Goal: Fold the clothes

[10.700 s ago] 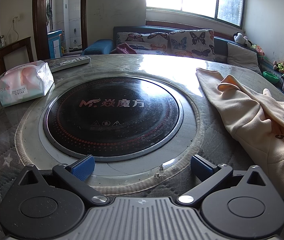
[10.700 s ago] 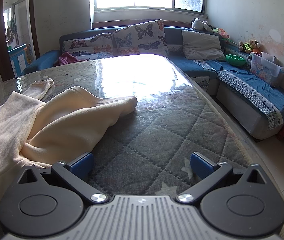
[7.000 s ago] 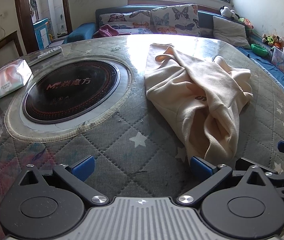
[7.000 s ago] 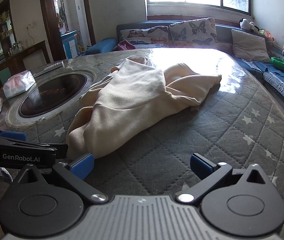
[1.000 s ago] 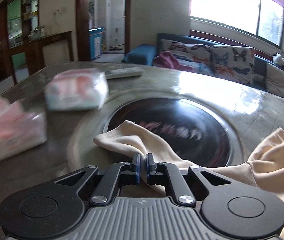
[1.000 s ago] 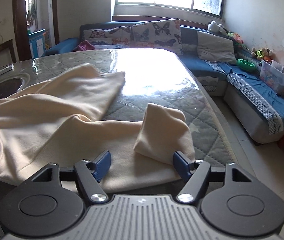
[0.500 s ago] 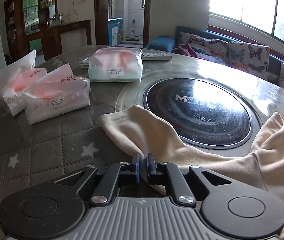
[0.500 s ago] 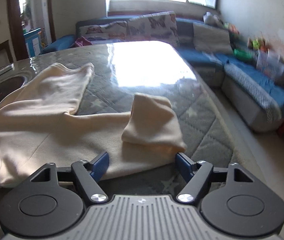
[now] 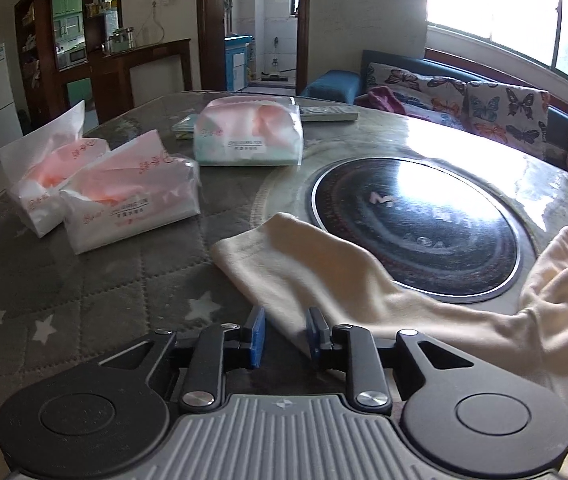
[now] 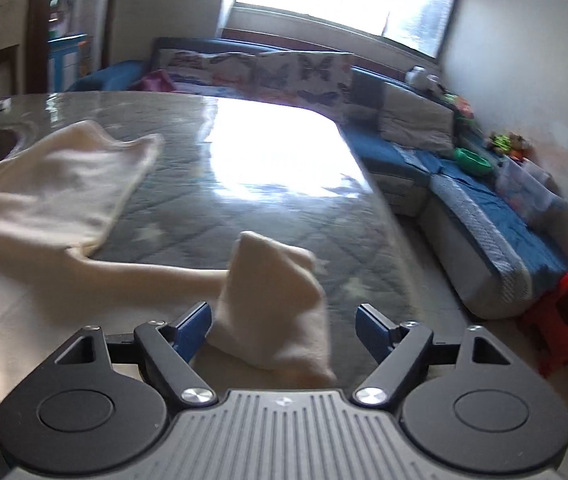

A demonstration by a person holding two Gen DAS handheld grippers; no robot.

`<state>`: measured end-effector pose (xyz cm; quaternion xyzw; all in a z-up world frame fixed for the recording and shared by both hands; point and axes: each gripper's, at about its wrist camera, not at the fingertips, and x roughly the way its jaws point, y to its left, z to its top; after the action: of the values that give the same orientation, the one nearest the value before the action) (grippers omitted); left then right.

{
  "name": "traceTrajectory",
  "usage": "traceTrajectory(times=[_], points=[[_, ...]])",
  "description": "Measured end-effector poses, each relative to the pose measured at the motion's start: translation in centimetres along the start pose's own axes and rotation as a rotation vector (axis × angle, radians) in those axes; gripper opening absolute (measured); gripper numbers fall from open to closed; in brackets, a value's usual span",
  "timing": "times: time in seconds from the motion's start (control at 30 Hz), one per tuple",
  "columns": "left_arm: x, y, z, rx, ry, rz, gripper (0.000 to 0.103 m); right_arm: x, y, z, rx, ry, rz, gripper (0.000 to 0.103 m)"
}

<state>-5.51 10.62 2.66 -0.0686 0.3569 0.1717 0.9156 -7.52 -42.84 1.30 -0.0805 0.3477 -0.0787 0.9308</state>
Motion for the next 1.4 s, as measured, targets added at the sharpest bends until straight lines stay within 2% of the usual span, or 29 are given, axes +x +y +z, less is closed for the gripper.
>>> traceTrajectory(times=[0.17,0.27,0.33,0.47,0.6,0.7,0.87,1.0,1.13,1.17,1.3,1.4], points=[[-0.1,0.2,0.1,0.006,-0.003,0.012,0.030,-0.2,-4.6,-0.9,0.093,0.008,-0.180,0.082],[-0.5,0.2,0.4,0.000,-0.016,0.017,0.032,-0.7,-6.8,-1.5,0.157,0.017,-0.233,0.082],[-0.9,0.1,0.8,-0.001,-0.032,0.017,0.034,-1.4,-7.5,-1.6,0.176,0.005,-0.231,0.082],[-1.6,-0.1,1.4,0.002,-0.060,0.018,0.037,-2.9,-6.6,-1.0,0.151,-0.077,-0.210,0.083],[-2.1,-0.1,1.6,0.007,-0.079,0.014,0.039,-4.3,-4.8,0.4,0.127,-0.156,-0.112,0.088],[-1.8,-0.2,1.6,0.018,-0.079,0.017,0.045,-4.2,-2.6,1.0,0.049,-0.170,-0.043,0.089],[0.6,0.5,1.6,0.015,-0.033,0.041,0.046,-2.0,0.4,0.3,-0.062,-0.092,0.027,0.089],[2.4,1.2,1.7,0.040,-0.023,0.083,0.046,-0.6,0.0,-0.8,-0.083,-0.038,-0.029,0.089],[3.2,1.8,2.4,0.047,-0.028,0.133,0.047,0.2,-3.1,-1.1,-0.009,0.002,-0.110,0.093],[3.1,1.8,2.6,0.049,-0.030,0.136,0.046,0.1,-3.1,-1.0,-0.004,-0.002,-0.104,0.093],[1.8,0.5,2.9,0.106,-0.056,0.025,0.045,-0.4,-3.2,-0.6,0.016,-0.017,-0.081,0.093],[1.6,-1.5,2.6,0.186,-0.040,-0.085,0.036,-0.8,-3.2,-0.3,0.030,-0.027,-0.065,0.093]])
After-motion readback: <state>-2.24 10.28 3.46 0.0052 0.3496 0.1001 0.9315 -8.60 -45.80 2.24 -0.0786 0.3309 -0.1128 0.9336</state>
